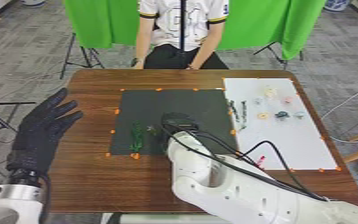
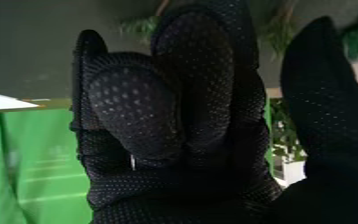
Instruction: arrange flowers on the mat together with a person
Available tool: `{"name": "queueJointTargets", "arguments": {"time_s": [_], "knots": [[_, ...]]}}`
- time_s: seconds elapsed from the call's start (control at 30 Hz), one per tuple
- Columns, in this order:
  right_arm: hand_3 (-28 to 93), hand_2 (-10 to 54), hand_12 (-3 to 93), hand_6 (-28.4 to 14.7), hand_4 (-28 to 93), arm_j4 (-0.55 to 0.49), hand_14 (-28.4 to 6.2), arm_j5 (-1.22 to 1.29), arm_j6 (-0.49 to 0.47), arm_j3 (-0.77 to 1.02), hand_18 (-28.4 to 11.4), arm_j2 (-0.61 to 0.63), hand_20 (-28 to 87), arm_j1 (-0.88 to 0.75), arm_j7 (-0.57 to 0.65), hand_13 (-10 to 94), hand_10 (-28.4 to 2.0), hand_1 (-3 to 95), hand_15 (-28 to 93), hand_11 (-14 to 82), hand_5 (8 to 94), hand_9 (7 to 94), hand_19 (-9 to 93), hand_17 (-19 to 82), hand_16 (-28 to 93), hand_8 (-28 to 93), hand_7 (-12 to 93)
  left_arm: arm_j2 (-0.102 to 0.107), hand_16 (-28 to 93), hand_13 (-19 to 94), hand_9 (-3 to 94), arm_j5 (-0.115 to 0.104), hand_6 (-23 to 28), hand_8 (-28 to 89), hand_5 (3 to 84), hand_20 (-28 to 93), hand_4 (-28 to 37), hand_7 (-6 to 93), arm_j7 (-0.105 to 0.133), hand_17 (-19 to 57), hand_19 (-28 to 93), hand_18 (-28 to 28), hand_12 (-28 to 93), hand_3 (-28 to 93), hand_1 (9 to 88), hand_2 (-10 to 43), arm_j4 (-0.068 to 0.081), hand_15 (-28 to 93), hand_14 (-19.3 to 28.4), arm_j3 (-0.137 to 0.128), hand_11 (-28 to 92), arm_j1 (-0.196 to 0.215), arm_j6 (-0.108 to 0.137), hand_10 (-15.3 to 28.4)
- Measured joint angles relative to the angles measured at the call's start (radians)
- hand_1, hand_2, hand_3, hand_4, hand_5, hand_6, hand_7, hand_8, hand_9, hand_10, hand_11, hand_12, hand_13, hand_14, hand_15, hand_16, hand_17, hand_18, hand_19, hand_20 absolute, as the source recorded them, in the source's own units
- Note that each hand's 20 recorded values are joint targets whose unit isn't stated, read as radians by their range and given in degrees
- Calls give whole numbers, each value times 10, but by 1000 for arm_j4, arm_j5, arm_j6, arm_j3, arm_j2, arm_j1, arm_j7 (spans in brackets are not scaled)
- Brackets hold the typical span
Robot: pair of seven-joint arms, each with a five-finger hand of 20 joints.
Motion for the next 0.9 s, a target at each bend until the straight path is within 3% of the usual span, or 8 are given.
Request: {"name": "queueJointTargets", "arguments": {"time_s": [0.2,0.37,0.5,0.67,0.7,0.9], "knots": [[600,-76,171,-18,-206,-39,-101,-16,0,18,-267,9,-118,-1,-2,880,-127,369,610,362,913,937,890,350,212,-136,149,-5,-58,186,297,0,59,-86,326,149,-224,104,0,-103,364,169,108,748,234,82,0,445,212,-5,200,16,0,153],[572,-49,199,-32,-194,-83,-131,-31,3,32,-283,28,-55,-3,-13,804,-153,361,596,271,820,907,804,313,186,-121,123,-5,-58,185,296,-3,60,-86,327,149,-226,103,13,-103,364,169,108,744,232,83,-3,443,212,-10,200,30,1,152],[561,5,177,-51,-188,-174,-173,-13,46,98,-284,71,-51,-29,-63,736,-184,307,564,222,737,816,784,281,161,-115,113,-1,-58,185,293,-17,59,-86,327,149,-235,102,53,-104,363,170,106,741,219,81,-7,441,212,-25,194,68,5,151],[590,32,156,-65,-191,-299,-210,162,159,304,-284,135,-60,-126,-111,651,-217,264,545,180,648,710,764,247,129,-111,106,33,-56,182,284,-72,52,-86,323,148,-259,98,162,-105,360,171,105,738,201,80,-9,433,211,-43,176,144,25,145],[595,33,154,-66,-193,-317,-214,205,185,346,-284,150,-62,-148,-117,640,-221,260,546,176,634,695,761,241,123,-110,105,39,-55,182,282,-80,50,-85,322,148,-264,98,175,-105,359,171,106,738,198,80,-9,429,211,-51,171,160,27,144],[628,45,147,-68,-205,-379,-238,385,347,583,-284,268,-63,-302,-210,544,-233,237,551,164,573,612,712,176,101,-110,106,34,-47,183,276,-83,46,-84,321,149,-281,92,167,-105,352,172,113,741,177,75,-6,418,210,-84,157,196,27,140]]}}
